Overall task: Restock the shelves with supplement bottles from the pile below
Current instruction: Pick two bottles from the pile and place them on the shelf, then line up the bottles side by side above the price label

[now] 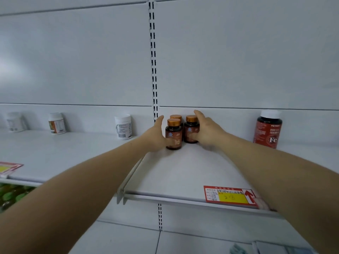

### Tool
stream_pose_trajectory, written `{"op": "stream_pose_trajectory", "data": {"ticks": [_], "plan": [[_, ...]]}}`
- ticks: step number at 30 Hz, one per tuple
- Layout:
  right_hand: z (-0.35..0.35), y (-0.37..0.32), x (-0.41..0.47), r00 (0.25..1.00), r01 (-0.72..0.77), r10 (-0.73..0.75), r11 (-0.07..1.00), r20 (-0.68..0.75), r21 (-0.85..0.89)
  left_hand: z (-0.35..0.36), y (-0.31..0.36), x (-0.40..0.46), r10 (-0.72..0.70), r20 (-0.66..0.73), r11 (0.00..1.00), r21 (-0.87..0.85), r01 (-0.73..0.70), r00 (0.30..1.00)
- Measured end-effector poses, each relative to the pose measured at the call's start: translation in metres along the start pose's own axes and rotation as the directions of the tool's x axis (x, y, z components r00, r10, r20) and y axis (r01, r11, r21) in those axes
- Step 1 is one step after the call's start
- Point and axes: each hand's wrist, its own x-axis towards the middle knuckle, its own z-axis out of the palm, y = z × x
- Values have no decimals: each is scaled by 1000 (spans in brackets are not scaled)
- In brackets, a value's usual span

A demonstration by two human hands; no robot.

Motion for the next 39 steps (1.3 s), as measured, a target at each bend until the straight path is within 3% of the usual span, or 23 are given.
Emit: {"op": "stream_pose_trajectory", "data": {"ticks": [5, 12, 20, 25, 30, 34, 39], "plan": [[-35, -42, -7, 989, 81, -93, 991, -114, -102, -40, -8, -35, 4, 80, 968, 249, -24, 997], [-5, -176, -38, 943, 323, -299, 927, 143, -190, -116, -69, -118, 15, 42, 912, 409, -31, 999], [128, -416, -58, 788, 602, -563, 789, 248, -124, -257, -226, -255, -145, -189, 853, 473, 219, 971], [228, -576, -95, 637, 743, -707, 669, 306, 0, -331, -335, -350, -363, -278, 763, 459, 455, 889], [324, -700, -130, 513, 793, -766, 595, 388, 127, -376, -433, -408, -534, -309, 668, 416, 617, 787], [398, -765, -129, 452, 793, -749, 586, 485, 165, -402, -514, -425, -621, -354, 647, 273, 712, 700], [497, -828, -85, 454, 791, -727, 595, 515, 143, -439, -622, -408, -667, -367, 614, 222, 757, 648]]}}
